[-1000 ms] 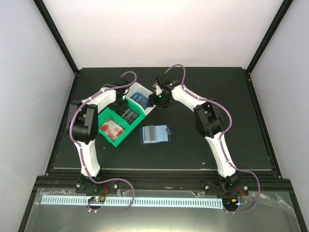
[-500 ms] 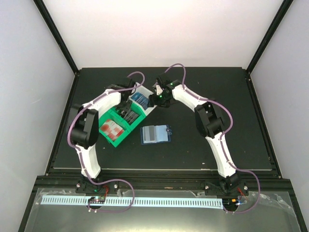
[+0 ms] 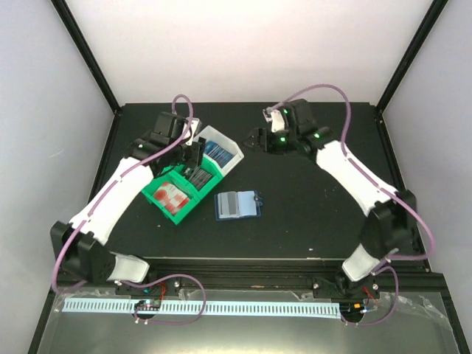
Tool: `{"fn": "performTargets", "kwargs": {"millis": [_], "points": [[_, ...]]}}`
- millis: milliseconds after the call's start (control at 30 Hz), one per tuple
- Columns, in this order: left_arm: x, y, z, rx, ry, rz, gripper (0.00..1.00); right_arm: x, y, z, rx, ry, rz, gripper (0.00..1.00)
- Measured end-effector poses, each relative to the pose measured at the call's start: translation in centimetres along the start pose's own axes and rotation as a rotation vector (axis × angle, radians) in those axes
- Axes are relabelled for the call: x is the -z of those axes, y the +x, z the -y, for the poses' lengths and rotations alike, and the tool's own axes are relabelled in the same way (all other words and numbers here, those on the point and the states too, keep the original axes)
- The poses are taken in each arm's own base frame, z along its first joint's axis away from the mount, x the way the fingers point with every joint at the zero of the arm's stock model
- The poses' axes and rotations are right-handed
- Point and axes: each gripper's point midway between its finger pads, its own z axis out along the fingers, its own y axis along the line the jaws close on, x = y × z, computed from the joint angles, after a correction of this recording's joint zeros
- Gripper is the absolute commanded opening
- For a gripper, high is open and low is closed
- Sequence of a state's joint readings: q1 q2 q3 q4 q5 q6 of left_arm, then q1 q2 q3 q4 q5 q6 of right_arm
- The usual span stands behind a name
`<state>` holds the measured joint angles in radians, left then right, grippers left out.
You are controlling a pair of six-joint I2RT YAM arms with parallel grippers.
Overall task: Put the credit cards into the card holder
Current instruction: Pick up the credit card from the storage box.
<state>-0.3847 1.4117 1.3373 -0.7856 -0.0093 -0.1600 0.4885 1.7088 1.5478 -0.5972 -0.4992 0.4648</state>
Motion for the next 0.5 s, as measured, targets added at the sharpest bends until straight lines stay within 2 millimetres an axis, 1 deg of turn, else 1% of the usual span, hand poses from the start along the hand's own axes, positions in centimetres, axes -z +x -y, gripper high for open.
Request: {"fn": "performTargets", "kwargs": {"millis": [67,100,133,200,300,400,500], "points": [[1.6,0.0,2.8,0.040,0.154,0.033,0.02,2.1,1.2,-1.8,-0.004,-0.099,0.046,0.79],[2.4,0.0,4.2,0.062,0.236,0.049,0.02,2.8,1.9,-2.5,-0.010,-0.144,0.057,0.79],[2.7,0.1,5.5,0.084,0.309,0.049,0.02,3.2,2.5,-3.0,-0.014,-0.184,0.066,0.78],[3.9,0.3,7.5,0.118,0.422,0.062,0.02,3.7,4.2,-3.9,-0.030,-0.276,0.075,0.78],[5.0,1.3,9.8,0.199,0.581,0.044,0.01,3.9,6.3,-4.5,-0.056,-0.366,0.069,0.76],[6.2,1.8,11.7,0.279,0.729,0.043,0.02,4.2,7.2,-5.5,-0.062,-0.436,0.073,0.66],[7.5,2.0,13.1,0.349,0.845,0.041,0.01,4.7,7.8,-7.1,-0.068,-0.509,0.076,0.50]]}}
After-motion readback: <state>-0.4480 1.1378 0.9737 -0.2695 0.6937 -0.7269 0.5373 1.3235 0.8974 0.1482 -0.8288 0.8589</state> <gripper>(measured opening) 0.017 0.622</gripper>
